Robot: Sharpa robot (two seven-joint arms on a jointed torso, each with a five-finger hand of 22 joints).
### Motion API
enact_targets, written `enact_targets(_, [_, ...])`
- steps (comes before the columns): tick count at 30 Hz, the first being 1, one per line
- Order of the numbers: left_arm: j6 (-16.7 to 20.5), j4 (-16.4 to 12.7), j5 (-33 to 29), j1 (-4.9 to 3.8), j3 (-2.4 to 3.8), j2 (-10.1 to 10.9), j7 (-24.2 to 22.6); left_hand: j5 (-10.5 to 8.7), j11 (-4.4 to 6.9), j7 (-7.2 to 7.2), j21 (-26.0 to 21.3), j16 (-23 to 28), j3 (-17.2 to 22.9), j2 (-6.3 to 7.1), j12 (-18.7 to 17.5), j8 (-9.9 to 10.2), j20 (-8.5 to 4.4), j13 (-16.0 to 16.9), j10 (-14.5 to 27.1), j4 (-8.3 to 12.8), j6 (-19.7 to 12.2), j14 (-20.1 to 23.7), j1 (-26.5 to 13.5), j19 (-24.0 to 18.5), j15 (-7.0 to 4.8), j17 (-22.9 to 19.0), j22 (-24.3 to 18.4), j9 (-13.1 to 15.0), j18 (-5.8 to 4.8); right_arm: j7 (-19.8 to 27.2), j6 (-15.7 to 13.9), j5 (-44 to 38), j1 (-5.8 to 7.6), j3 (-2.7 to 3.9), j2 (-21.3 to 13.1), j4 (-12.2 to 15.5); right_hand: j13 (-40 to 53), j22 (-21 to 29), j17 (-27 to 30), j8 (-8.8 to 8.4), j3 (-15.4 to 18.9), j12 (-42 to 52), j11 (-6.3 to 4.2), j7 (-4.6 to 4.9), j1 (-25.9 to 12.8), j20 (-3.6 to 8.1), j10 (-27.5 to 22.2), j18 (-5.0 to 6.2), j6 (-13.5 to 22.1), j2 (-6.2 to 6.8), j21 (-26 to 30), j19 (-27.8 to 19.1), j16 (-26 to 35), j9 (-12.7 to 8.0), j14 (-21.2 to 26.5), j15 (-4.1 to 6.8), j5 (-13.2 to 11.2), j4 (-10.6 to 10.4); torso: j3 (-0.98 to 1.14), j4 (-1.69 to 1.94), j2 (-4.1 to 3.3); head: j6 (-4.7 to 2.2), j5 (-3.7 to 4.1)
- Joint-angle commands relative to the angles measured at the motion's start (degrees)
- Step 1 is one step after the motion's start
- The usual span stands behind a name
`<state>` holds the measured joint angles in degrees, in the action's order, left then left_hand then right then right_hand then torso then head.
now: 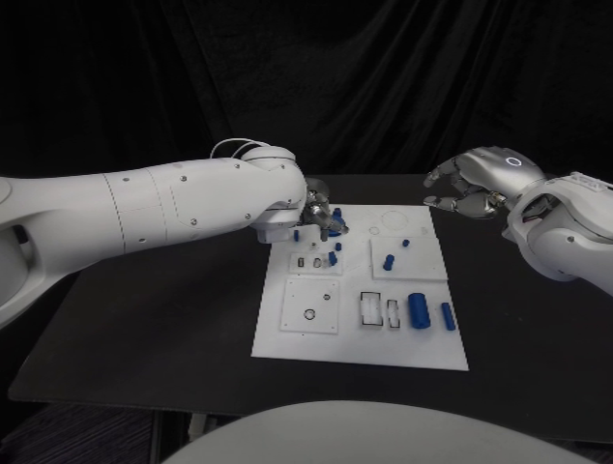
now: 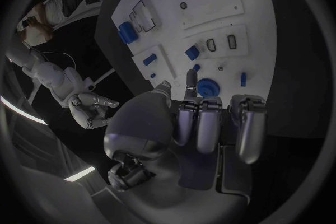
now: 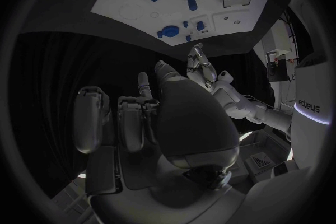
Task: Assemble the parts on the task board
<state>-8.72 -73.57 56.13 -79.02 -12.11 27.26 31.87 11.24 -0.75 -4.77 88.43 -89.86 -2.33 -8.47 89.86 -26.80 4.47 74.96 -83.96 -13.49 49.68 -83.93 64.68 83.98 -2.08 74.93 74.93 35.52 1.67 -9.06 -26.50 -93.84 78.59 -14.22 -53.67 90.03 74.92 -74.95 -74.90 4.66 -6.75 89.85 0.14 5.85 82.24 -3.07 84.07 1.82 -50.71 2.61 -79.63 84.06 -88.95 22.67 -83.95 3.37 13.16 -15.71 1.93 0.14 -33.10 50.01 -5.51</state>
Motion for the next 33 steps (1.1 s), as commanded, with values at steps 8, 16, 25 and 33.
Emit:
enact_targets(8, [-2.4, 1.4, 0.2, 0.1, 0.04, -1.4, 2.8, 0.77, 1.09, 1.14, 0.4, -0.1, 0.6, -0.08, 0.1, -1.4, -1.05, 15.0, -6.0, -0.1, 1.2, -6.1, -1.2, 3.7, -1.08, 15.1, 12.1, 4.5, -0.82, -1.5, 1.5, -0.2, 0.08, 0.04, 0.2, -0.3, 15.1, -11.8, -13.9, -0.34, -1.0, 0.2, 0.28, -0.03, 1.0, -0.06, 5.9, 0.63, -0.7, -0.6, 0.4, 1.4, 0.5, -0.2, -5.6, -0.17, 2.6, 0.4, 0.07, -0.06, 0.09, -0.01, 0.43])
enact_targets(16, [-0.2, 2.1, 0.2, 0.63, 0.04, -2.0, 2.9, 1.19, 1.66, 1.73, 0.4, -0.1, 1.2, 0.33, 0.1, -1.3, -1.57, 15.0, -6.0, 0.6, 2.6, -6.1, -1.0, 3.9, -1.61, 15.1, 12.4, 6.2, -0.9, -1.7, 1.8, -0.2, 0.07, 0.03, 0.0, -0.2, 15.1, -11.8, -13.8, -0.4, -1.3, 0.2, 0.28, 0.01, 1.3, -0.05, 5.9, 0.68, -0.8, -0.77, 0.7, 1.3, 0.6, -0.3, -5.6, -0.17, 3.4, 0.5, 0.09, -0.06, 0.12, -0.01, 0.47])
enact_targets(25, [2.1, 3.1, 0.2, 2.89, 0.03, -2.6, 2.7, 1.36, 1.76, 1.82, 0.3, -0.1, 1.4, 0.41, 0.1, -1.1, -1.68, 15.0, -6.0, 0.8, 2.6, -6.1, -1.0, 3.8, -1.71, 15.1, 12.2, 6.5, -0.85, -1.6, 1.5, -0.2, 0.06, 0.03, 0.0, 0.0, 15.1, -11.7, -13.8, -0.42, -1.3, 0.2, 0.29, 0.03, 1.4, -0.05, 5.9, 0.69, -0.8, -0.79, 0.7, 1.3, 0.6, -0.3, -5.6, -0.18, 3.7, 0.5, 0.12, -0.06, 0.17, -0.01, 0.33])
enact_targets(33, [3.2, 3.4, 0.2, 4.2, 0.03, -3.0, 2.6, 1.38, 1.77, 1.82, 0.4, -0.1, 1.5, 0.4, 0.1, -1.1, -1.7, 15.0, -6.0, 0.8, 2.6, -6.1, -1.0, 3.9, -1.73, 15.1, 12.3, 6.5, -0.87, -1.7, 1.2, -0.2, 0.06, 0.03, -0.3, 0.1, 15.1, -11.7, -13.7, -0.43, -1.4, 0.2, 0.3, 0.04, 1.4, -0.05, 5.9, 0.7, -0.8, -0.79, 0.8, 1.3, 0.7, -0.4, -5.6, -0.18, 3.8, 0.5, 0.15, -0.06, 0.2, -0.01, 0.63])
